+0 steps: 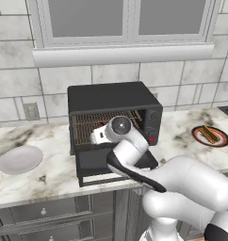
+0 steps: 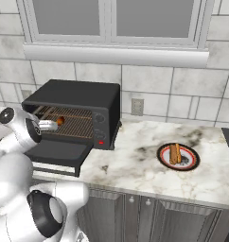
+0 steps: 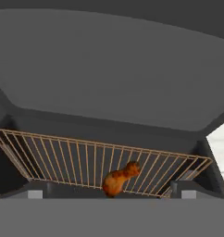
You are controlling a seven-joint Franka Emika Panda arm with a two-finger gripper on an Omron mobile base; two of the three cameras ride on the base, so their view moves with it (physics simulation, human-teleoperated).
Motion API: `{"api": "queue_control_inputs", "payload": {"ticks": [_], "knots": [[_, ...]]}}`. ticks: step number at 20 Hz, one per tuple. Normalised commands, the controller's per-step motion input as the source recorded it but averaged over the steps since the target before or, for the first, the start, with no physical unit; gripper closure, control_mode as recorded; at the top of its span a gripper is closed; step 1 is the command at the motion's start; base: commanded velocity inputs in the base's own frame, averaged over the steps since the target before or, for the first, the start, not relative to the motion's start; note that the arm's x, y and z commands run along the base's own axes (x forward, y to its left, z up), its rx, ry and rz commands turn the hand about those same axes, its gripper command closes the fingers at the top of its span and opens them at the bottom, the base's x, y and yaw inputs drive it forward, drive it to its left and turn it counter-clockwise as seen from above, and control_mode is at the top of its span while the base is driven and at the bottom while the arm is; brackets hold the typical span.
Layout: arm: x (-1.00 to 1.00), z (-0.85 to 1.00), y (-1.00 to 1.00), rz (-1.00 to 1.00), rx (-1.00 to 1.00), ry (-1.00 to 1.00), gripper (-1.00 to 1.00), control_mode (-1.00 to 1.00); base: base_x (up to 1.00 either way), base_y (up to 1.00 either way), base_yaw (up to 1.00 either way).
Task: Open the toaster oven door. Place the hotdog bun on the top rack in the toaster oven and place the chicken drumstick on the bottom rack.
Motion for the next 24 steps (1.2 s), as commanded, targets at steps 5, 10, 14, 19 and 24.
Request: {"api": "queue_control_inputs", "payload": {"ticks": [5, 10, 14, 19, 24], "knots": [[0.02, 0.69, -0.01, 0.01, 0.01, -0.22, -1.00, -1.00, 0.00, 0.00, 0.00], [0.04, 0.51, 0.00, 0.00, 0.01, -0.04, -1.00, -1.00, 0.00, 0.00, 0.00], [0.27, -0.02, 0.00, 0.00, 0.00, 0.00, -1.00, -1.00, 0.00, 0.00, 0.00], [0.10, 0.00, 0.00, 0.00, 0.00, -0.02, -1.00, -1.00, 0.00, 0.00, 0.00], [0.21, -0.05, 0.00, 0.00, 0.00, -0.04, -1.00, -1.00, 0.00, 0.00, 0.00]]}}
